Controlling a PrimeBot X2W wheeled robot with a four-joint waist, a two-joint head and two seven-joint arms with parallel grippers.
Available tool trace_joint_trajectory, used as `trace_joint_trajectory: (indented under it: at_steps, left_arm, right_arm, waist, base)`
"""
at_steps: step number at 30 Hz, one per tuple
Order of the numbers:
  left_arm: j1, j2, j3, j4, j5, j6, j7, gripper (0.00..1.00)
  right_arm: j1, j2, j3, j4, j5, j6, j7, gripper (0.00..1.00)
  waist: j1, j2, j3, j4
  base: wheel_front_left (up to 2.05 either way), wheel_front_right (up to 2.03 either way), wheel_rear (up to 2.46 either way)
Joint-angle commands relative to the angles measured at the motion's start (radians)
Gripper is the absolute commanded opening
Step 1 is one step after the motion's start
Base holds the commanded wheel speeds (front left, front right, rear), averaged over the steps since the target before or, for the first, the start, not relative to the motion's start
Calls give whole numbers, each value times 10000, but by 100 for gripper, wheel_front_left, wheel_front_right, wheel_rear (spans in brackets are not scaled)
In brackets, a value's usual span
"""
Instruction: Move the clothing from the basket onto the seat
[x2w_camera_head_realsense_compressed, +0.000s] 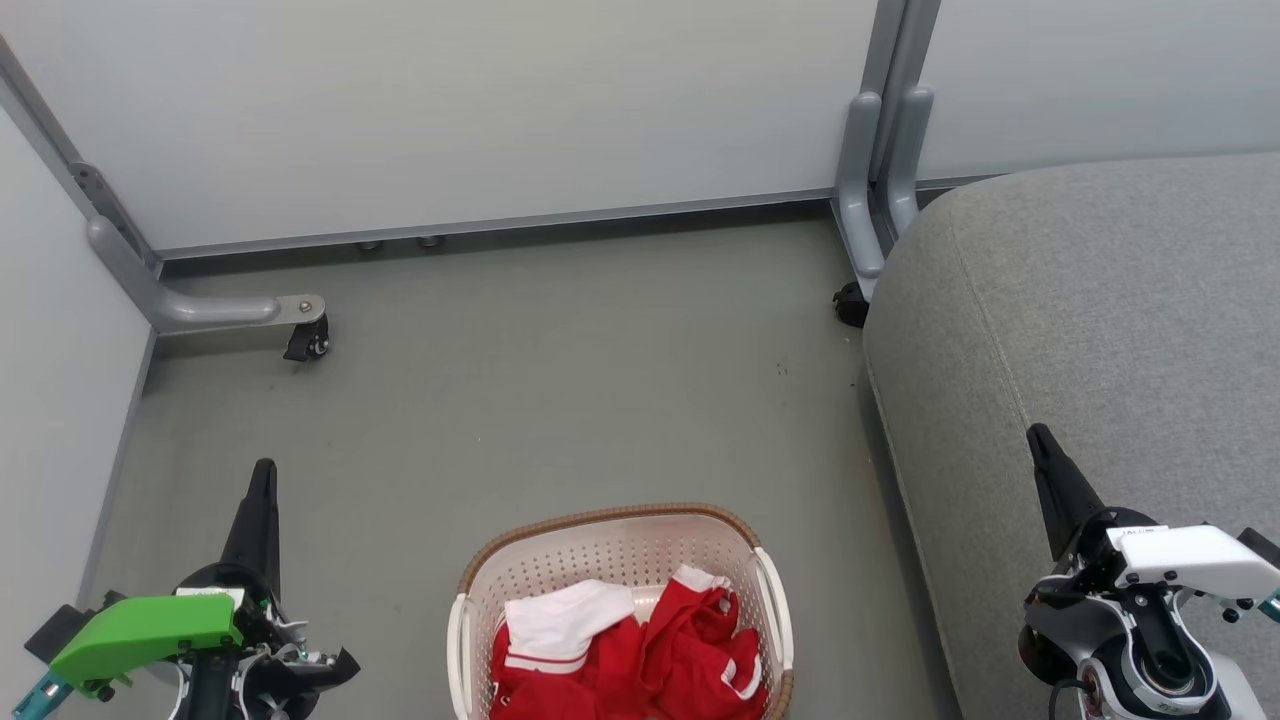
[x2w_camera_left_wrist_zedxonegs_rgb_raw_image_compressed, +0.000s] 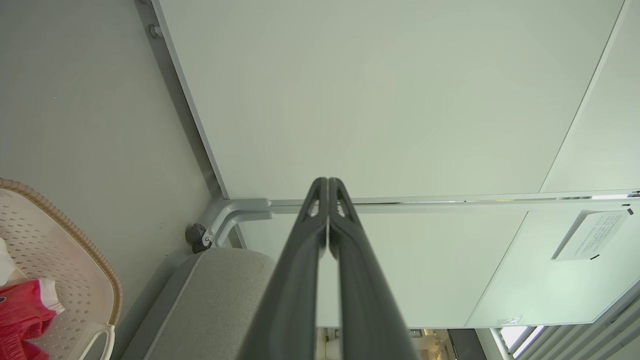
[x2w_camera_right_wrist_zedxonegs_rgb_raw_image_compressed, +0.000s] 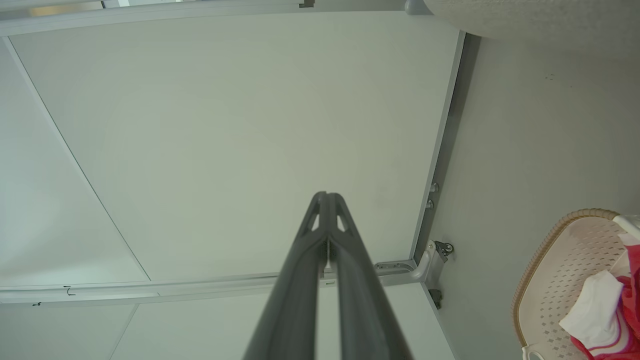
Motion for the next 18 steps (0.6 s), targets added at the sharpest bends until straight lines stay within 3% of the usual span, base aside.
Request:
trace_joint_trajectory:
  at_steps: [1, 9, 10, 18]
  left_arm:
    - [-140, 9, 0, 16, 62, -60, 20, 0]
    - [-140, 9, 0, 16, 62, -60, 20, 0]
    - [0, 0, -1, 0, 1, 0, -4, 100]
    - [278, -56, -139, 157, 12, 17, -273, 100]
  right_arm:
    - [-52, -9, 3, 14, -37, 4, 18, 0]
    - [-52, -10, 3, 14, -37, 4, 18, 0]
    - [-1, 0, 0, -4, -3, 0, -4, 100]
    - [283, 61, 159, 112, -179, -2, -275, 100]
  waist:
    - [0, 0, 0, 0]
    - [0, 0, 0, 0]
    - [0, 0, 0, 0]
    - [0, 0, -46, -16]
  base:
    - [0, 0, 0]
    - [0, 0, 0]
    - [0, 0, 0]
    - [0, 0, 0]
